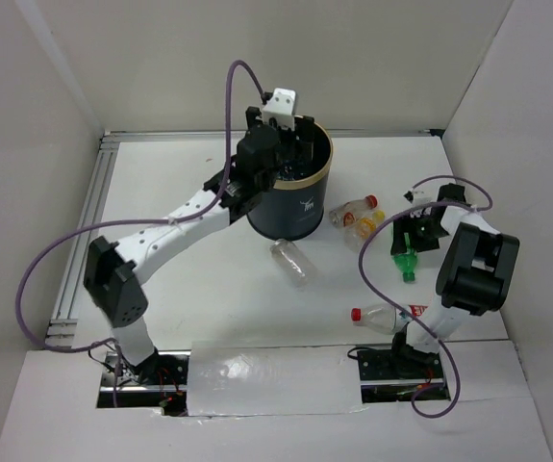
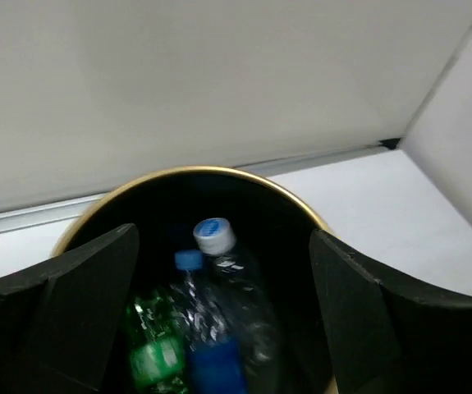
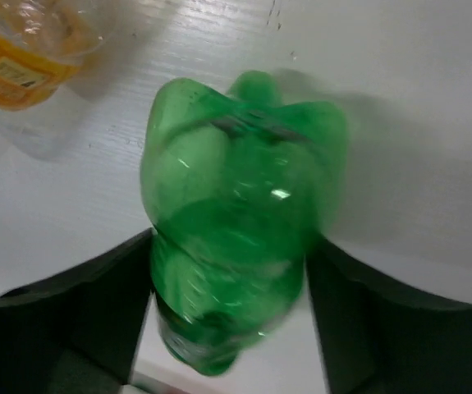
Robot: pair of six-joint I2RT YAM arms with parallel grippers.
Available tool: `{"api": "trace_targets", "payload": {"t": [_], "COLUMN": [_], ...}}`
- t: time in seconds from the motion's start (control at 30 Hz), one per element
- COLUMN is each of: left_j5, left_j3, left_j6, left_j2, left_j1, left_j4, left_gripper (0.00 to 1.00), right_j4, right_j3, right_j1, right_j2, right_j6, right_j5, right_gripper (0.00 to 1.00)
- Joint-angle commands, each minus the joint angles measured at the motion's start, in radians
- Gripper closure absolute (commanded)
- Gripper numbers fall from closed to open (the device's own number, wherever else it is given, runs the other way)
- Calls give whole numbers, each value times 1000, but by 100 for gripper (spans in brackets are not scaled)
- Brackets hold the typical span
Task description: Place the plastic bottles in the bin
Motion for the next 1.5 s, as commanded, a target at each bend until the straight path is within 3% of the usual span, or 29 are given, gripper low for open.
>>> {"api": "trace_targets", "payload": {"t": [0.0, 0.03, 0.07, 0.13, 0.17, 0.2, 0.23, 0.27, 0.3, 0.33, 0.4, 0.43, 0.5, 0.53, 0.57, 0.63, 0.7, 0.8, 0.9, 0.93, 0.97, 1.0, 1.13, 1.33, 1.47], "left_j5": [-97, -115, -125, -161, -200, -200, -183, -172, -136, -120, -88, -39, 10, 39, 58, 67, 85, 95, 95, 95, 95, 84, 72, 84, 95], "left_j3": [-76, -120, -229, -355, -529, -530, -584, -633, -753, -754, -821, -834, -823, -810, -793, -753, -734, -692, -649, -638, -616, -616, -604, -584, -607], "left_j6": [127, 67, 20, -94, -328, -331, -499, -578, -695, -696, -810, -826, -872, -892, -906, -929, -929, -943, -952, -952, -962, -963, -984, -975, -923], "left_j2": [-226, -268, -311, -433, -498, -498, -543, -558, -567, -568, -554, -537, -462, -431, -401, -318, -275, -198, -131, -112, -97, -83, -23, 64, 59], "left_j1": [-133, -160, -181, -242, -290, -290, -290, -290, -290, -290, -274, -263, -226, -217, -207, -198, -186, -175, -175, -175, -175, -184, -194, -203, -212], "left_j4": [50, 4, -27, -81, -195, -196, -229, -262, -280, -280, -265, -218, -195, -195, -195, -195, -179, -179, -204, -214, -234, -245, -254, -270, -261], "left_gripper": [7, 11, 22, 35, 46, 49, 49, 46, 33, 24, 8, 0, 0, 0, 0, 0, 0, 0, 0, 0, 0, 0, 6, 21, 63], "right_j4": [-36, -54, -68, -126, -177, -198, -218, -237, -263, -263, -263, -190, -66, 126, 227, 376, 363, 276, 295, 306, 317, 317, 318, 282, 179], "right_j3": [35, 44, 66, 93, 163, 164, 196, 272, 364, 365, 496, 530, 595, 595, 595, 648, 796, 950, 1018, 1018, 1018, 1018, 983, 876, 727], "right_j1": [-6, -19, -31, -42, -55, -55, -55, -55, -46, -46, 1, 27, 123, 162, 205, 353, 449, 589, 667, 679, 693, 693, 679, 526, 407], "right_j2": [67, 76, 76, 67, 41, 23, 2, -20, -63, -78, -109, -138, -164, -189, -189, -169, -108, 47, 148, 164, 188, 188, 158, 41, -22], "right_j6": [-6, -6, -21, -75, -113, -113, -148, -168, -197, -198, -225, -212, -124, -71, 39, 75, 63, 72, 123, 143, 164, 193, 212, 279, 275], "right_j5": [-58, -91, -111, -151, -211, -211, -264, -295, -378, -378, -525, -565, -660, -676, -676, -619, -563, -507, -460, -429, -418, -409, -368, -358, -306], "right_gripper": [27, 40, 54, 65, 76, 78, 78, 80, 80, 80, 80, 80, 81, 81, 81, 82, 82, 77, 57, 43, 11, 0, 0, 0, 0]}}
